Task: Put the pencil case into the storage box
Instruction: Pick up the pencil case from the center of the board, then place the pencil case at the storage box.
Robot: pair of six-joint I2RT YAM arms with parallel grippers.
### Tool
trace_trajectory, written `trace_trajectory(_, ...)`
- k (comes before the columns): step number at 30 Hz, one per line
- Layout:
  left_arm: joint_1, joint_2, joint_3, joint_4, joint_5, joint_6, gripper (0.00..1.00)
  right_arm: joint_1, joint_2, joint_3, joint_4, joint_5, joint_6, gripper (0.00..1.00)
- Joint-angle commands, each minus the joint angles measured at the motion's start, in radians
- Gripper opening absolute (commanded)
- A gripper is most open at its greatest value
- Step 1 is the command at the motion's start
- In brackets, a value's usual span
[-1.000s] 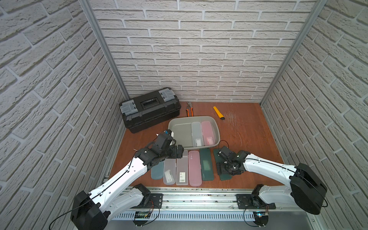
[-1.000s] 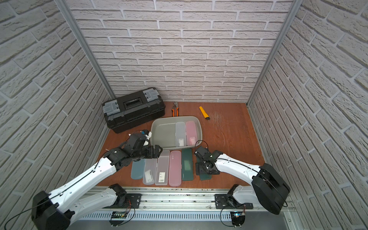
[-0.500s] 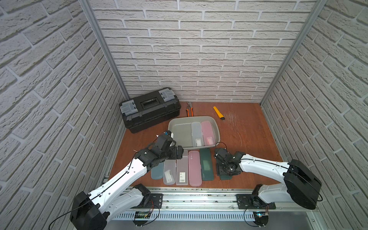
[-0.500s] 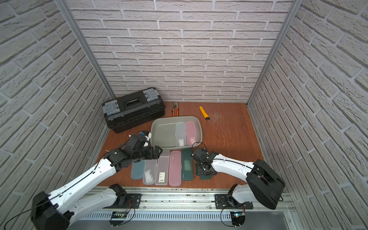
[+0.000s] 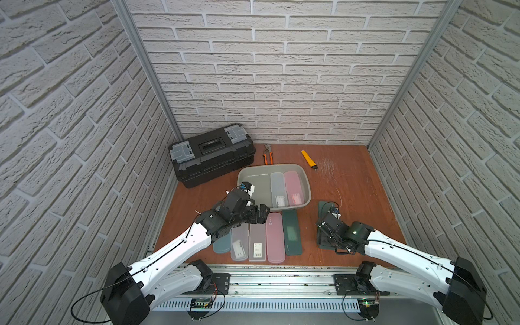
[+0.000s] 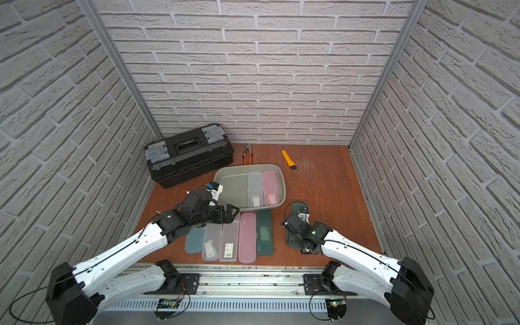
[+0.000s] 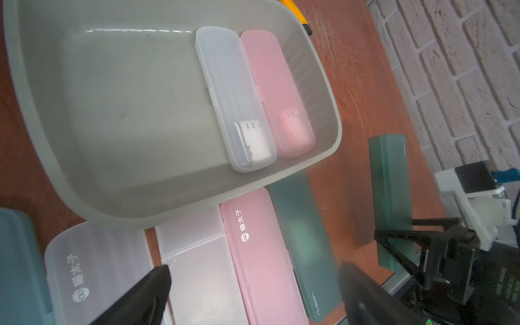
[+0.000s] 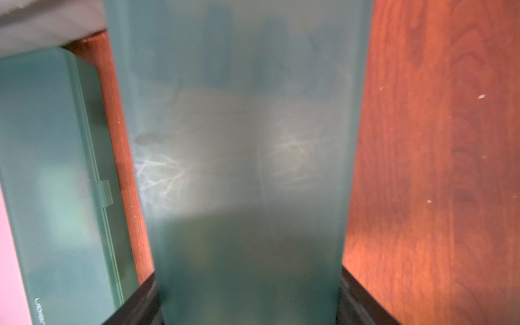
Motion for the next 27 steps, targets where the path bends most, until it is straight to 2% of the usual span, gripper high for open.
trace_trajectory(1,0.000,0.000,0.051,0.112,0.047,0.065,0.99,0.011,-0.024,0.061,-0.025,0.041,-0.006,0.62)
trace_trajectory(5,0.046,0.017,0.144,0.073,0.133,0.153,0.98,0.010,-0.010,0.155,-0.037,0.022,-0.033,0.62)
trace_trajectory(11,0.256,0.074,0.186,0.137,0.495,0.135,0.98,0.009,0.056,0.309,-0.013,0.022,-0.093,0.62)
trace_trajectory(15,0.373,0.154,0.256,0.083,0.642,0.203,0.99,0.009,0.144,0.424,0.028,0.031,-0.177,0.62)
trace_trajectory(18,0.382,0.207,0.292,0.032,0.695,0.320,0.98,0.007,0.253,0.541,0.063,-0.019,-0.248,0.63)
trace_trajectory(20,0.389,0.223,0.270,0.044,0.691,0.356,0.98,0.007,0.350,0.646,0.048,-0.039,-0.293,0.63)
trace_trajectory(22,0.409,0.228,0.236,0.080,0.670,0.338,0.99,0.005,0.459,0.760,0.009,-0.039,-0.312,0.63)
trace_trajectory(25,0.447,0.222,0.253,0.073,0.700,0.339,0.98,0.001,0.592,0.883,0.009,-0.047,-0.339,0.62)
trace_trajectory(27,0.464,0.203,0.257,0.033,0.625,0.366,0.98,-0.004,0.673,0.939,0.051,-0.077,-0.341,0.62)
